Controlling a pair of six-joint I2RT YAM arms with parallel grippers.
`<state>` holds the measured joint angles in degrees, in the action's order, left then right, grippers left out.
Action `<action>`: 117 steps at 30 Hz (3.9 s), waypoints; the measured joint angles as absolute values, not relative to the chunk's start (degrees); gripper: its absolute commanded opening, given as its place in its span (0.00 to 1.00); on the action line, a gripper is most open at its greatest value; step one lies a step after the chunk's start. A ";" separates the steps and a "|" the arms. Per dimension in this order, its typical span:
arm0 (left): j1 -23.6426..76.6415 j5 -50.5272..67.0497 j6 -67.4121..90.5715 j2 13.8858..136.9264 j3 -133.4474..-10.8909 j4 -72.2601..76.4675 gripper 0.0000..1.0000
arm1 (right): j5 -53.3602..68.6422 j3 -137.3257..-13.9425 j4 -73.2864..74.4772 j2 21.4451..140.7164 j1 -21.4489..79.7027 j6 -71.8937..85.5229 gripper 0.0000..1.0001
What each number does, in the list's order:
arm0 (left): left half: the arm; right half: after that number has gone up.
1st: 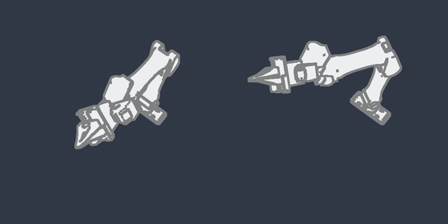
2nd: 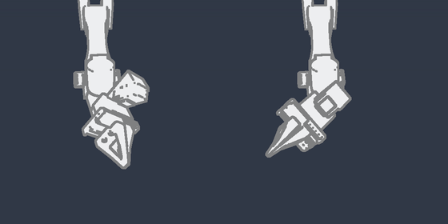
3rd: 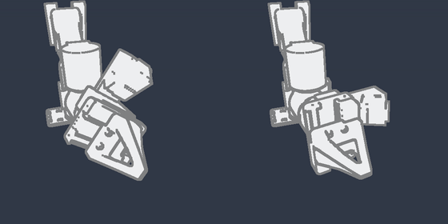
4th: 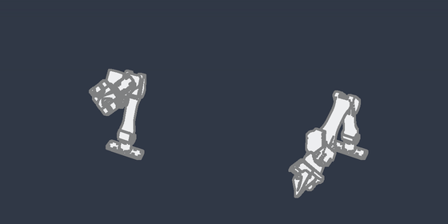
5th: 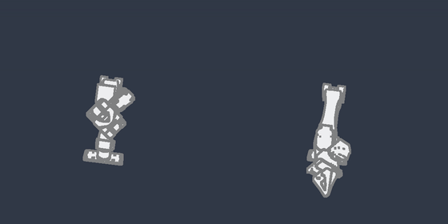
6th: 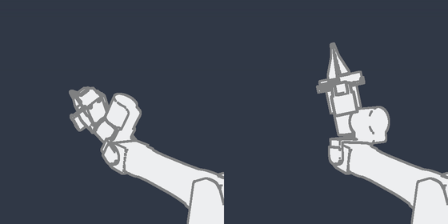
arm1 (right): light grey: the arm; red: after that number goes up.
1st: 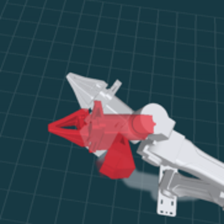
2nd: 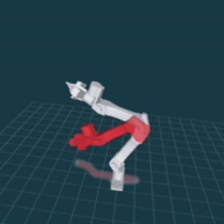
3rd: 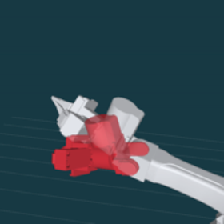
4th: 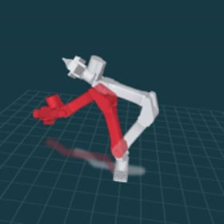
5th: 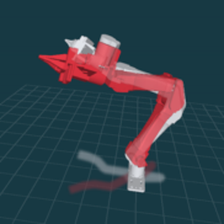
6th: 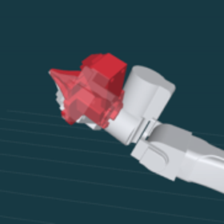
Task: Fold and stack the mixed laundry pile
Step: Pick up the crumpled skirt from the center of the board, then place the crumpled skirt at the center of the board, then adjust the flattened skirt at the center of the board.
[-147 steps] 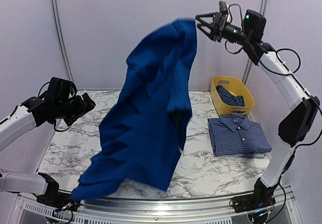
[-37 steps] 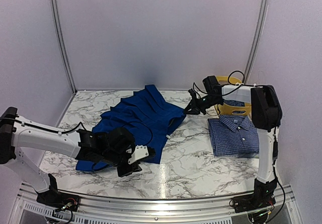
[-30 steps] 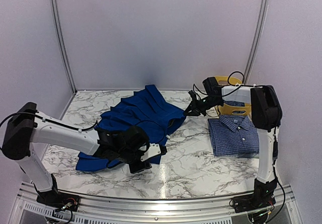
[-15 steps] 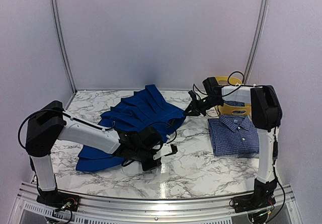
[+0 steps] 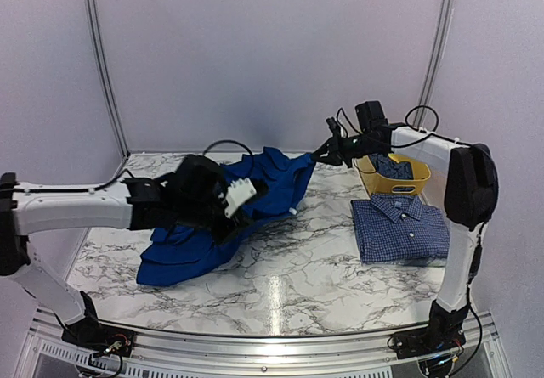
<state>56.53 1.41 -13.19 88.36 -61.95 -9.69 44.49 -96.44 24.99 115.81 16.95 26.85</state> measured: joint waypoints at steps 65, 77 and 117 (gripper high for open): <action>40.03 18.26 7.40 55.24 -30.55 -4.03 0.00 | 41.41 -51.05 13.45 97.06 26.74 36.36 0.00; 54.70 14.44 -0.40 67.26 -37.10 -14.22 0.00 | 30.50 -54.33 24.08 95.11 27.00 27.46 0.00; 65.73 -8.64 1.65 110.15 -76.03 -22.48 0.23 | 29.28 -71.13 28.10 104.36 24.08 18.76 0.41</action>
<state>65.73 -8.64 1.65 110.15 -76.03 -22.48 29.28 -71.13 28.10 104.36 24.08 18.76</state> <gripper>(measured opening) 0.420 0.410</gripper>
